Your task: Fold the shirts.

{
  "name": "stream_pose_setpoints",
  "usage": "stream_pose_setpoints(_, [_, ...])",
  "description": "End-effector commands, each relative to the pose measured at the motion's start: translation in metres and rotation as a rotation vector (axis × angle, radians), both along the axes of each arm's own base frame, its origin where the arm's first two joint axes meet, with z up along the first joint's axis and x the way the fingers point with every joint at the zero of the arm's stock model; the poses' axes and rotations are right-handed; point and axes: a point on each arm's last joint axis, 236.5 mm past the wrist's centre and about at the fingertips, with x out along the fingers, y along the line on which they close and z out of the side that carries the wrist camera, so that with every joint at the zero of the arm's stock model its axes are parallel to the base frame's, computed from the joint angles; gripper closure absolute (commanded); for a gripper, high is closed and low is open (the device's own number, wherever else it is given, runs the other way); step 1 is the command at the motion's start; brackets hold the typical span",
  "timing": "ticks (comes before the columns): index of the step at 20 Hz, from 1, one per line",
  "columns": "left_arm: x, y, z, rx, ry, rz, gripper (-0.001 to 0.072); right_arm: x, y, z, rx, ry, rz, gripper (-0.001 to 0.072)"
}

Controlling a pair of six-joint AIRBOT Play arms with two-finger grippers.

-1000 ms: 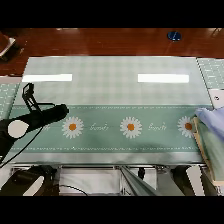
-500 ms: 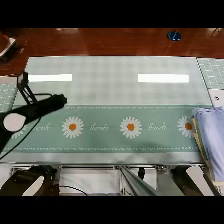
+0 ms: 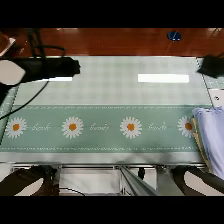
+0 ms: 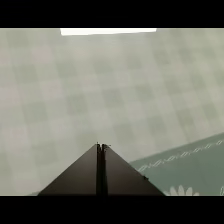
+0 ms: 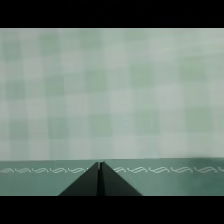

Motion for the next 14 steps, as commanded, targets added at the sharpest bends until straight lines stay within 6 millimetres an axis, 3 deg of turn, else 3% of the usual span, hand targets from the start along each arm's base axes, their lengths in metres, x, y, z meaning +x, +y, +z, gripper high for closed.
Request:
stream_pose_setpoints(1, [-0.014,-0.007,-0.068,0.14,0.154,-0.072,0.0689,0.009,0.058,-0.08,-0.176,0.097,0.187,0.0692])
stream_pose_setpoints(4, [-0.016,-0.006,-0.076,0.151,0.184,-0.076,0.0688,0.004,0.059,-0.103,-0.172,0.174,0.195,0.0692])
stream_pose_setpoints(14, [-0.016,-0.006,-0.08,0.154,0.194,-0.077,0.0688,-0.004,0.059,-0.097,-0.172,0.187,0.195,0.0691])
